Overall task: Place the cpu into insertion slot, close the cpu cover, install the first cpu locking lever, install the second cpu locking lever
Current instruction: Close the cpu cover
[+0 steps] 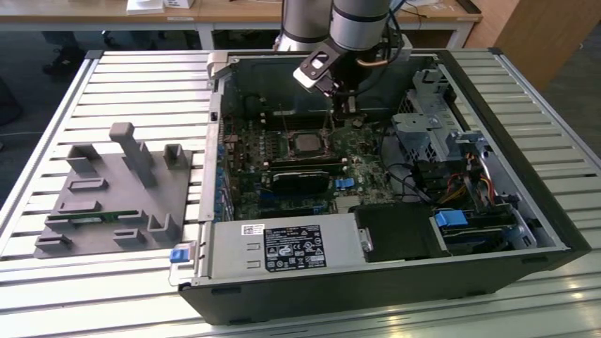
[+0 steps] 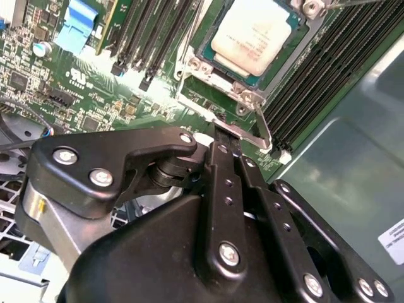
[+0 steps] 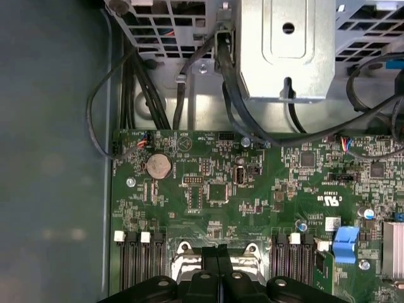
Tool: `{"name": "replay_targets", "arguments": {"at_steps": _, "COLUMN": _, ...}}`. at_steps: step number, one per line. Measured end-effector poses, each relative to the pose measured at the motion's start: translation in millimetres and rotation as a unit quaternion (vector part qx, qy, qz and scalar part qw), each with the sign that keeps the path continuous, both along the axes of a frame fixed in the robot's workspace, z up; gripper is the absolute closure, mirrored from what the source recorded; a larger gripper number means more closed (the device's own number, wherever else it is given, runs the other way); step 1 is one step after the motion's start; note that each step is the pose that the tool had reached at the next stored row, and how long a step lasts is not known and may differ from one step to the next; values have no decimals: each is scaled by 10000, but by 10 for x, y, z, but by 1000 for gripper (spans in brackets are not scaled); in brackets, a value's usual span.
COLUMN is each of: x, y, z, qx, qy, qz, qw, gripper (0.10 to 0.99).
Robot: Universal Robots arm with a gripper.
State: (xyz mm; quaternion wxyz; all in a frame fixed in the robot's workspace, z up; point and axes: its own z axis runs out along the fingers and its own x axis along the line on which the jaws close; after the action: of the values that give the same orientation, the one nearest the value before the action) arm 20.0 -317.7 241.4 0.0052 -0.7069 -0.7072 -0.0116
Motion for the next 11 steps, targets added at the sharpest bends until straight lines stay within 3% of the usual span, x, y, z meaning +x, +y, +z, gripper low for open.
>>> {"name": "replay_targets", "arguments": {"at_steps": 11, "x": -89, "y": 0, "z": -15, "qx": 3, "qy": -1, "qz": 0, "qw": 10000, "gripper": 969}}
